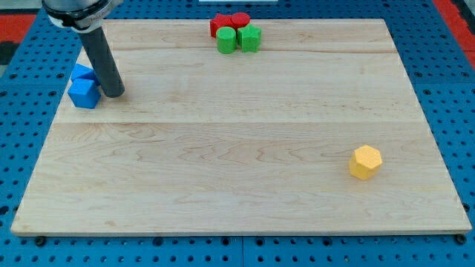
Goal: Move the yellow hexagon towards the center left
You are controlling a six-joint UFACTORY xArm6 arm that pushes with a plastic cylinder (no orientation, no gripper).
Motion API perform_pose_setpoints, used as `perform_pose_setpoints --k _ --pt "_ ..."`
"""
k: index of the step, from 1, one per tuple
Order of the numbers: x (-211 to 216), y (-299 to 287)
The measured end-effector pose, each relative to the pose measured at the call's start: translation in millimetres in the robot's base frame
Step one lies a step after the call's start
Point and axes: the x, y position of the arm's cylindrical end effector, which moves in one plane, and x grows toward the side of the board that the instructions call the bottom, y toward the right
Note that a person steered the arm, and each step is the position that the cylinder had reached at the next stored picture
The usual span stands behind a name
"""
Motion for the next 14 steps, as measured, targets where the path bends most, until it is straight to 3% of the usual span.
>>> perform_pose_setpoints --k 1,4,5,6,7,9,11,12,14 --pt "0 36" --pt "29 317" --pt "56 402" --pt "122 429" --pt "165 414" --pt "121 368" --pt "85 231" --pt "53 202" --pt "46 236"
